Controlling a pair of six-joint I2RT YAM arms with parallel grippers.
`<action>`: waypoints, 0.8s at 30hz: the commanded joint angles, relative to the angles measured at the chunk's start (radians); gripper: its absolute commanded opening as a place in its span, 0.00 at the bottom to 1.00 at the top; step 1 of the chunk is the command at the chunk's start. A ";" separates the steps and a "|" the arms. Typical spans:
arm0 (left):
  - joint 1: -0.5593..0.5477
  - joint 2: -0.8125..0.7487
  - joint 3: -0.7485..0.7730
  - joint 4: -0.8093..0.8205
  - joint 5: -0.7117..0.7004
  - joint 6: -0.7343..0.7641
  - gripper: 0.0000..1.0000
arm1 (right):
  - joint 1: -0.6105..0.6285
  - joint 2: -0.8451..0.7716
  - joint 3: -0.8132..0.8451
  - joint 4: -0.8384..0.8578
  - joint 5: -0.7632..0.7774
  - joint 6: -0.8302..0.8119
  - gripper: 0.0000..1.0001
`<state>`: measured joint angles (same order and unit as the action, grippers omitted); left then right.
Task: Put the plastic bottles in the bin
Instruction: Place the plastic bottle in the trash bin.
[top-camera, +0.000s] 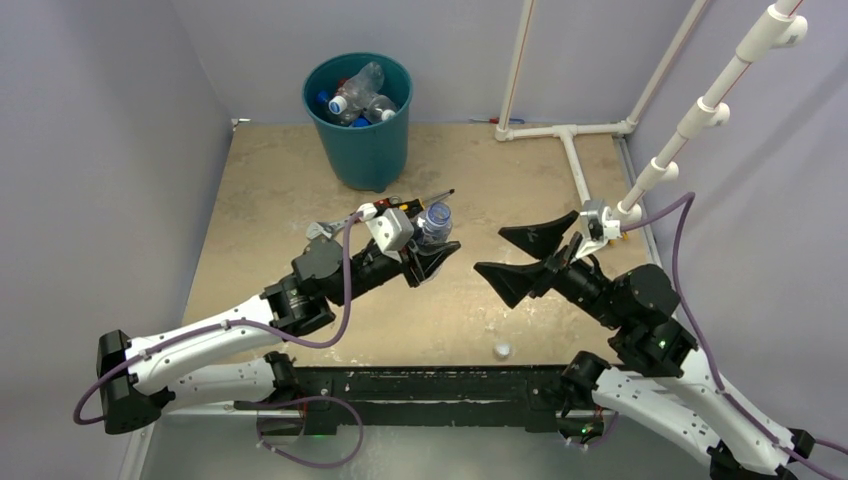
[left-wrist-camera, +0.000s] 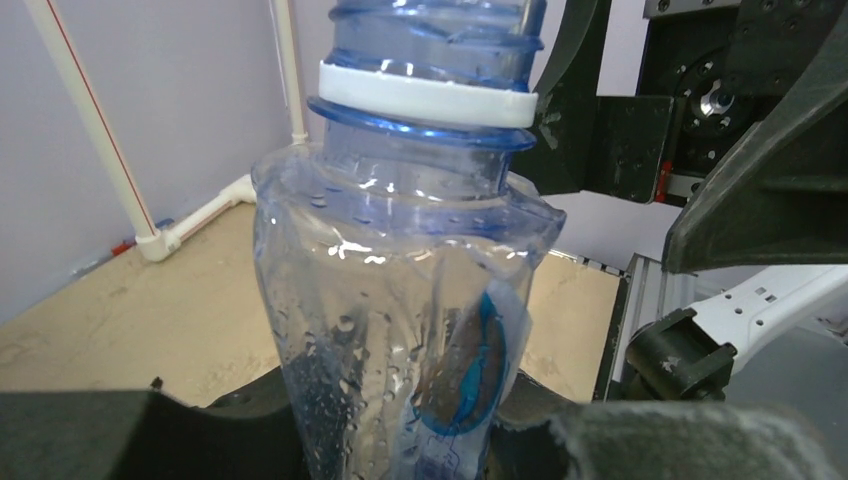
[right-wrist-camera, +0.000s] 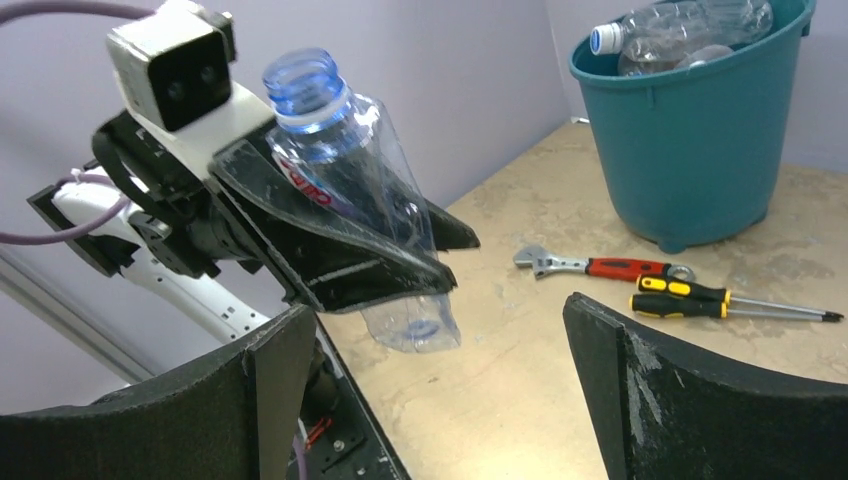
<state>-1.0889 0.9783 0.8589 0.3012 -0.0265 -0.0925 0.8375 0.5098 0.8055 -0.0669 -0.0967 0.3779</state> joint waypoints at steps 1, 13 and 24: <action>-0.001 -0.013 -0.015 0.057 0.005 -0.062 0.01 | 0.002 -0.010 0.003 0.080 -0.007 0.000 0.99; 0.001 -0.079 -0.102 -0.085 -0.045 -0.074 0.01 | 0.002 -0.020 -0.022 -0.034 0.107 0.051 0.91; 0.000 -0.179 -0.222 -0.055 0.021 -0.173 0.04 | 0.002 -0.061 -0.087 0.136 -0.015 0.139 0.89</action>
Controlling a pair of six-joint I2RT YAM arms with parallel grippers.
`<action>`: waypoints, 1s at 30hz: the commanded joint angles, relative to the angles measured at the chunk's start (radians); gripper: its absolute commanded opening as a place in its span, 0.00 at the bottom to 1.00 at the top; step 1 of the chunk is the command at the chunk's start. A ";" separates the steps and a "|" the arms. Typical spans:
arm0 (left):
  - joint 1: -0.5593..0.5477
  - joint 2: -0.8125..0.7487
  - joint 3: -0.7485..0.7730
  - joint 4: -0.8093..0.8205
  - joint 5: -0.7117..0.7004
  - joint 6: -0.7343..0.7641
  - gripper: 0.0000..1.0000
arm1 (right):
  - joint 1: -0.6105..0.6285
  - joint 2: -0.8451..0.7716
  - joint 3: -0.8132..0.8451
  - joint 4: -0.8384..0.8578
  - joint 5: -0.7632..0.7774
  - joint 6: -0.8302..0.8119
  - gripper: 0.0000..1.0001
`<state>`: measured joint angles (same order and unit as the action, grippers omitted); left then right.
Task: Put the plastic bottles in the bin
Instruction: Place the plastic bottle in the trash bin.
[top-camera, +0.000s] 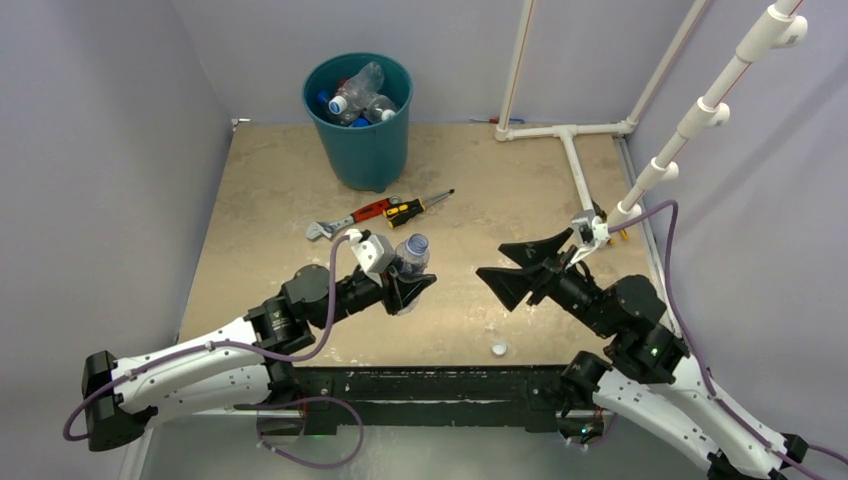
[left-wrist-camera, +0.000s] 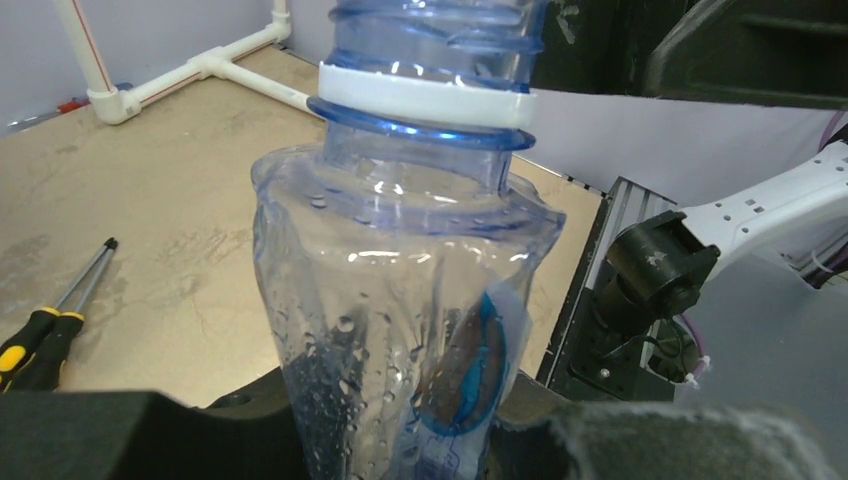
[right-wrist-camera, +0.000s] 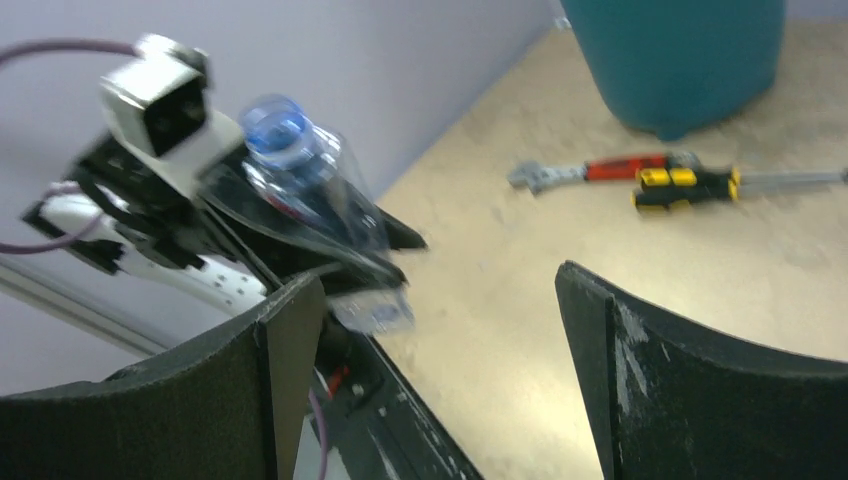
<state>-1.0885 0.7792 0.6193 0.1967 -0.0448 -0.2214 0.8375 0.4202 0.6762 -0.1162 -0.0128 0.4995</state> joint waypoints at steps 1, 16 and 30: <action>0.000 0.038 0.031 0.040 0.066 -0.044 0.04 | 0.002 0.064 0.066 0.208 -0.131 0.017 0.89; -0.001 0.116 0.080 0.044 0.123 -0.080 0.05 | 0.002 0.399 0.252 0.242 -0.249 -0.004 0.74; -0.001 0.120 0.088 0.060 0.091 -0.095 0.04 | 0.015 0.468 0.270 0.176 -0.283 -0.022 0.62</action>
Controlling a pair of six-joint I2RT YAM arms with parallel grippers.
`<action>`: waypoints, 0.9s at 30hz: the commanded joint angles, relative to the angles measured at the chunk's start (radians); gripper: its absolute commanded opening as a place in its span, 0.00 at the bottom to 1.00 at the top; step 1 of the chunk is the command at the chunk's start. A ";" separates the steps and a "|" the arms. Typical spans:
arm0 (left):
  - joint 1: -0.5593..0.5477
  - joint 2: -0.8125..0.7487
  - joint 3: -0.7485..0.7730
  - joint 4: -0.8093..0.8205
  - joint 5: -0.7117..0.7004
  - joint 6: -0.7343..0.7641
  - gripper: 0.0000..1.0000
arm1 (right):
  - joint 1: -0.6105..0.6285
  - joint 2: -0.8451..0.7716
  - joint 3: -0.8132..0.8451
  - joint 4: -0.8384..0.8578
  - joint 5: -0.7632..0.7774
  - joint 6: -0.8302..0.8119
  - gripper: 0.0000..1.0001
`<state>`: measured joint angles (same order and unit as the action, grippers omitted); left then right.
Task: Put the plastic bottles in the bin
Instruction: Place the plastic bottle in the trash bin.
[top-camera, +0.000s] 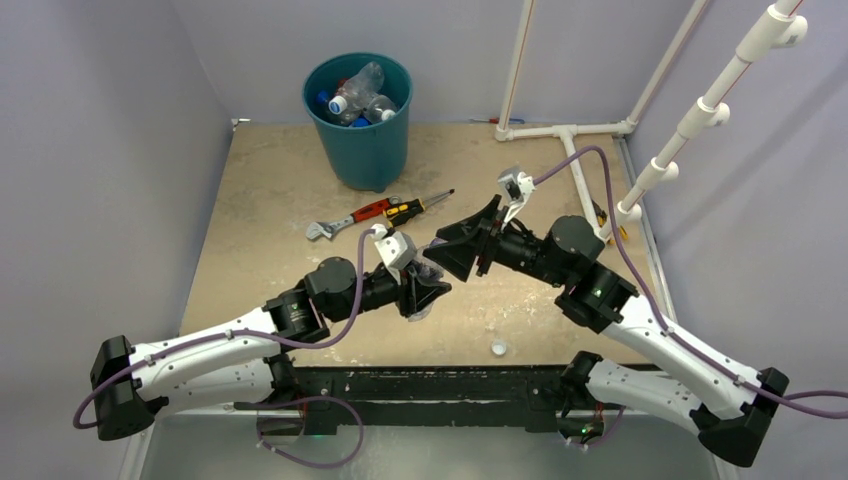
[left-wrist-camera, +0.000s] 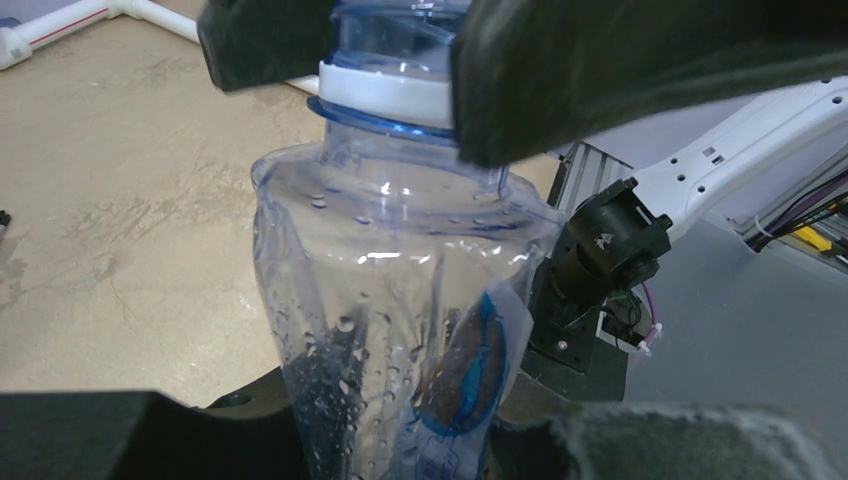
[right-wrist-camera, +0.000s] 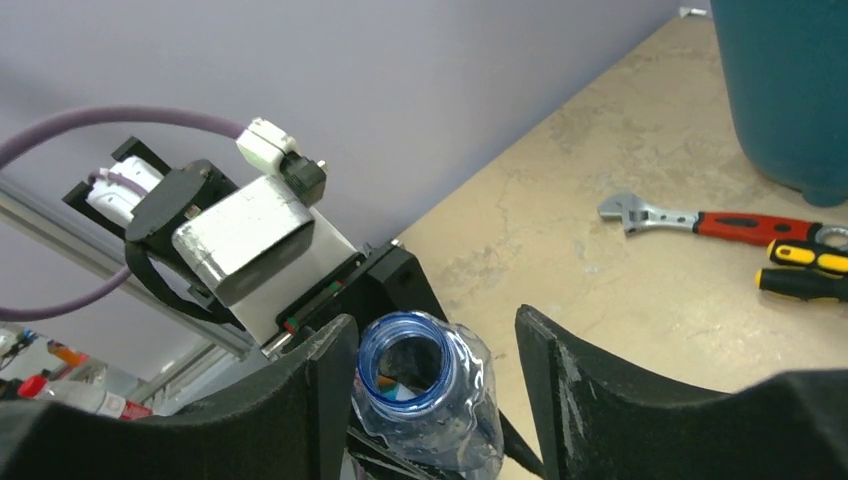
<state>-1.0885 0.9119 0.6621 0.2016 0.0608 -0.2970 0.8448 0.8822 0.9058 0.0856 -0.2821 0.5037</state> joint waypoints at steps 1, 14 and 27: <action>-0.001 -0.014 0.047 0.055 -0.017 -0.019 0.04 | 0.009 0.011 0.043 -0.030 -0.011 -0.027 0.58; -0.001 -0.082 0.051 -0.024 -0.143 -0.068 0.86 | 0.013 0.052 0.084 0.019 0.020 -0.037 0.00; 0.000 -0.541 0.102 -0.292 -0.630 -0.083 0.99 | -0.019 0.268 0.394 0.276 0.491 -0.196 0.00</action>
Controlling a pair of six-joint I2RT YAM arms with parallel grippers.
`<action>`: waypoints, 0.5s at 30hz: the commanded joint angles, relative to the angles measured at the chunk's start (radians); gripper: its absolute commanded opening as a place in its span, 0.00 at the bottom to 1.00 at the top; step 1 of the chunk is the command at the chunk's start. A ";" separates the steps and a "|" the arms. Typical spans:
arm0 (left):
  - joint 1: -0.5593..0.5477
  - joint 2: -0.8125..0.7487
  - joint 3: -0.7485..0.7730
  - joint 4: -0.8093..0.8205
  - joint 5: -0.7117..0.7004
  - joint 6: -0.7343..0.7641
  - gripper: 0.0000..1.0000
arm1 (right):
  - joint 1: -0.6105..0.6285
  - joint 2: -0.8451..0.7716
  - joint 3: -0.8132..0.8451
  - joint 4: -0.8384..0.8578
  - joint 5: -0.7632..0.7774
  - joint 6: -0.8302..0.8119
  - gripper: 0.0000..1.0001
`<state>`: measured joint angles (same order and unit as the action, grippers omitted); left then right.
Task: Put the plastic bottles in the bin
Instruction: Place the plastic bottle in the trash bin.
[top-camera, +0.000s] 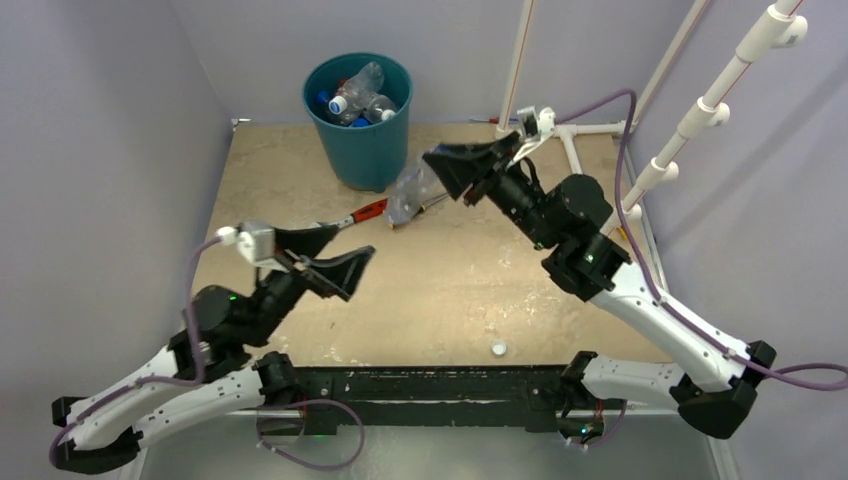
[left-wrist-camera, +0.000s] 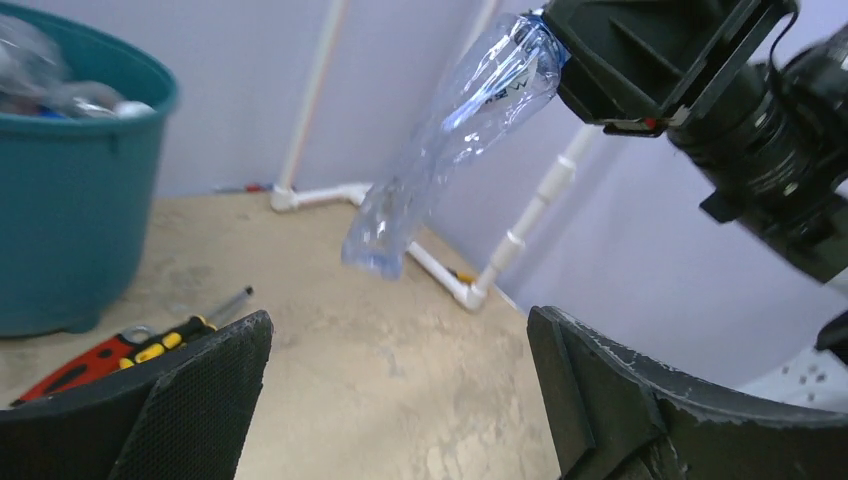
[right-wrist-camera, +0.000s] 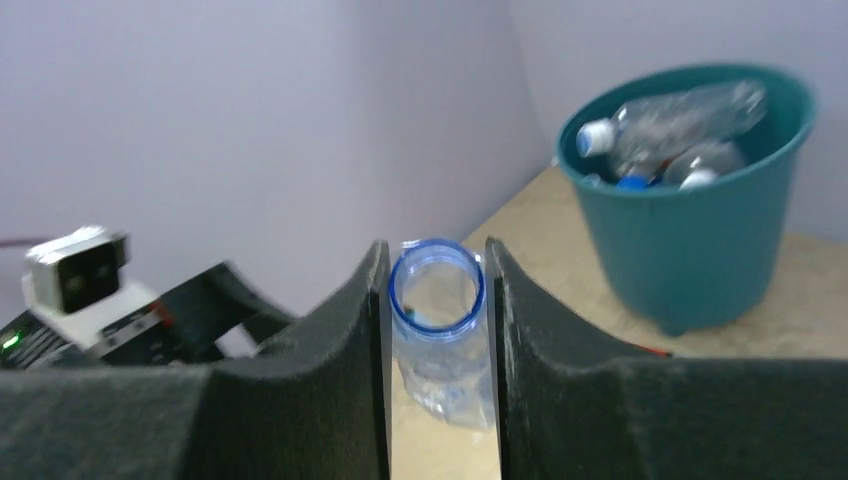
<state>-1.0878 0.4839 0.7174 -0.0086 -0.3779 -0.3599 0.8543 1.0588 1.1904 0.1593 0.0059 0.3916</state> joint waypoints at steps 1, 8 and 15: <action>-0.001 -0.146 0.042 -0.081 -0.201 -0.018 0.99 | -0.051 0.133 0.132 0.254 0.207 -0.084 0.00; -0.001 -0.218 0.031 -0.132 -0.261 -0.027 0.99 | -0.157 0.448 0.406 0.441 0.259 -0.130 0.00; -0.001 -0.211 0.017 -0.149 -0.287 -0.034 0.99 | -0.187 0.693 0.515 0.661 0.263 -0.200 0.00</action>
<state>-1.0878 0.2661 0.7334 -0.1486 -0.6304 -0.3824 0.6823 1.6848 1.6547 0.6266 0.2451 0.2512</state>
